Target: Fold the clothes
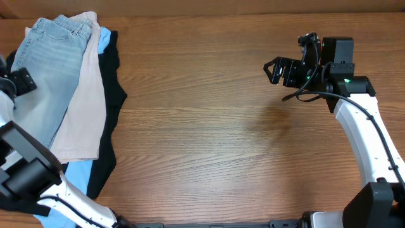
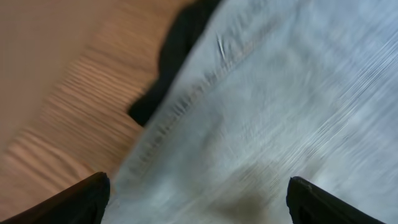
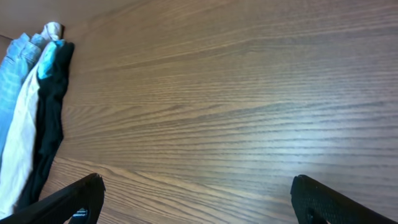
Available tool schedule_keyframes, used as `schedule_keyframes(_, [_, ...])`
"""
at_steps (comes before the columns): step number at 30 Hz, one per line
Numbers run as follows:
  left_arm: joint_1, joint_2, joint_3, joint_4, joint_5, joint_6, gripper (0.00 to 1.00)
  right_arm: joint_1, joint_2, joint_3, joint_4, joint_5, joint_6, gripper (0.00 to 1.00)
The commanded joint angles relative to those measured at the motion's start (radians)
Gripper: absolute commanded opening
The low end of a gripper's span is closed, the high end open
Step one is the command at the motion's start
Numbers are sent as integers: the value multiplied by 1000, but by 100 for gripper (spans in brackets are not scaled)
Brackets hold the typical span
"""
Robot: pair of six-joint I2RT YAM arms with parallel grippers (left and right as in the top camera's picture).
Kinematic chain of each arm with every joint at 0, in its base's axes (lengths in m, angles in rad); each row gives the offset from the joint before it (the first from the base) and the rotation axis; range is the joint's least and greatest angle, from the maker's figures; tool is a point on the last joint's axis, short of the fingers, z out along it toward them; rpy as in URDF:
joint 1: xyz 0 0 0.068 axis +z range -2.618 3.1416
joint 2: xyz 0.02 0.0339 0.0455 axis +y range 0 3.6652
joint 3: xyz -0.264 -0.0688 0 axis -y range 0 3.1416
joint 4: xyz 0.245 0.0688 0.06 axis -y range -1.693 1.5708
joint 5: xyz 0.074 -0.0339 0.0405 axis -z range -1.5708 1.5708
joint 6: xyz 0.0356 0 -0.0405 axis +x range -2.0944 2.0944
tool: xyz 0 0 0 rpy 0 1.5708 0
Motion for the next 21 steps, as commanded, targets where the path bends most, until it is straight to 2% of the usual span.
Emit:
schedule_keyframes(1, [-2,49,19,7,13,40,91,5,1,11,-10,21,-8,99])
schedule_keyframes(12, [27,57,36,19,-57,45,98,5,1,10,-32,28,-7,99])
schedule_keyframes(16, [55,61,35,0,27,88,93,5,1,10,-32,28,-7,99])
schedule_keyframes(21, [85,72,35,-7,40,93,89,5,1,10,-32,28,-7,99])
